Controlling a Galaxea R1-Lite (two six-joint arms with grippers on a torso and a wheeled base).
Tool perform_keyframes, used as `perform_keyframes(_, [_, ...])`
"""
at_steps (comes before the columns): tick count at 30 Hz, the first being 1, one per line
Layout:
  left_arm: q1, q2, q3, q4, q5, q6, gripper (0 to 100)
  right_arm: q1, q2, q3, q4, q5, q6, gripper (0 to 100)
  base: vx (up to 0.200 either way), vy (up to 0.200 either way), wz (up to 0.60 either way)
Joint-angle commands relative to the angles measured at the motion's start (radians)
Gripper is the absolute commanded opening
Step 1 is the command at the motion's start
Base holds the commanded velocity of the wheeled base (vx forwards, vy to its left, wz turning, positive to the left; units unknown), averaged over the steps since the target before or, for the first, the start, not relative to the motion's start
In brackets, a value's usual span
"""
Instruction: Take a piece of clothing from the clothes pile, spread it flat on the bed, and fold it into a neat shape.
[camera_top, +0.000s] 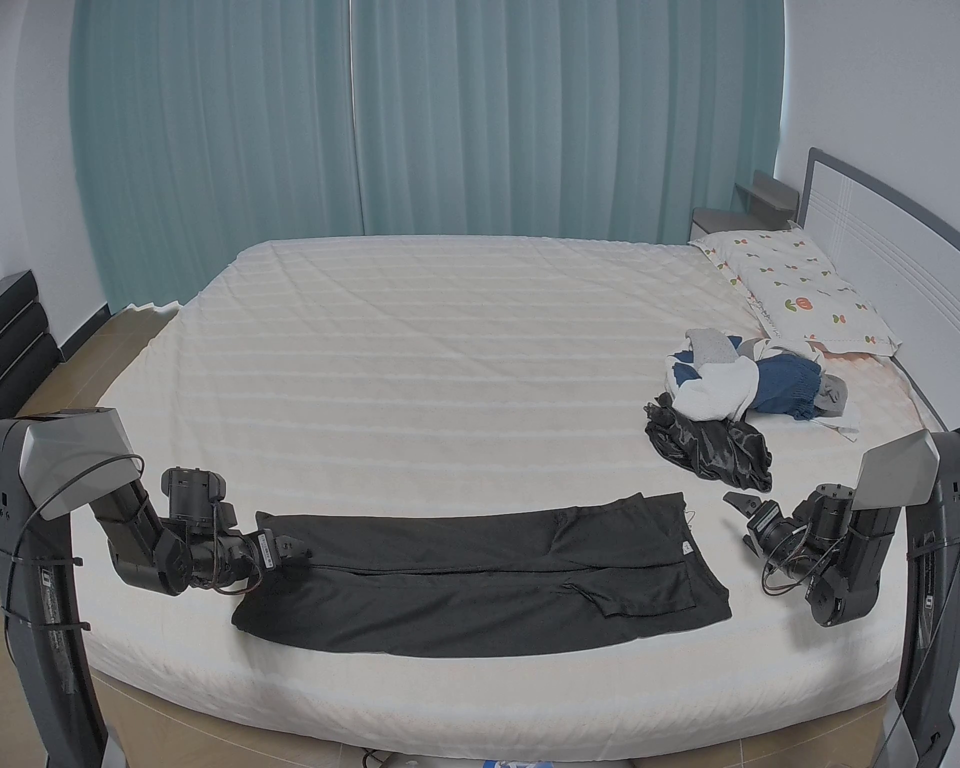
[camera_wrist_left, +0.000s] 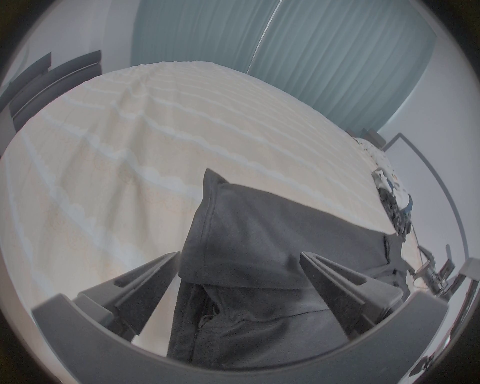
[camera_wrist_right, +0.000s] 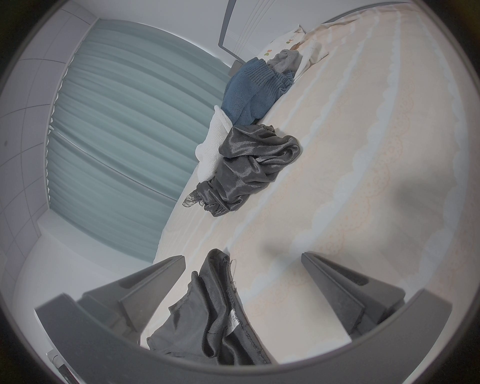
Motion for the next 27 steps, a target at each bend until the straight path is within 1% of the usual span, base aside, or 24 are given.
perform_keyframes(1, [0.000,0.041,0.006,-0.008,-0.004,0.039,100,0.000,0.001,0.000,-0.013,-0.001,0.000,100,0.000,0.000,0.00])
perform_keyframes(8, [-0.003,0.040,-0.008,-0.008,-0.015,0.056,100,0.000,0.001,0.000,-0.013,-0.001,0.000,100,0.000,0.000,0.00])
perform_keyframes(12, [-0.003,0.037,-0.016,-0.012,-0.021,0.093,100,0.000,0.001,0.000,-0.013,-0.001,0.000,100,0.000,0.000,0.00])
perform_keyframes(15, [-0.005,0.035,-0.013,-0.011,-0.020,0.102,100,0.000,0.001,0.000,-0.013,-0.001,0.000,100,0.000,0.000,0.00])
perform_keyframes(16, [-0.008,0.035,-0.011,-0.011,-0.020,0.104,0,0.000,0.001,0.000,-0.013,-0.001,0.000,100,0.000,0.000,0.00])
perform_keyframes(27, [-0.003,0.005,-0.010,-0.005,-0.009,0.104,0,0.000,0.001,0.000,-0.013,-0.001,0.000,100,0.000,0.000,0.00])
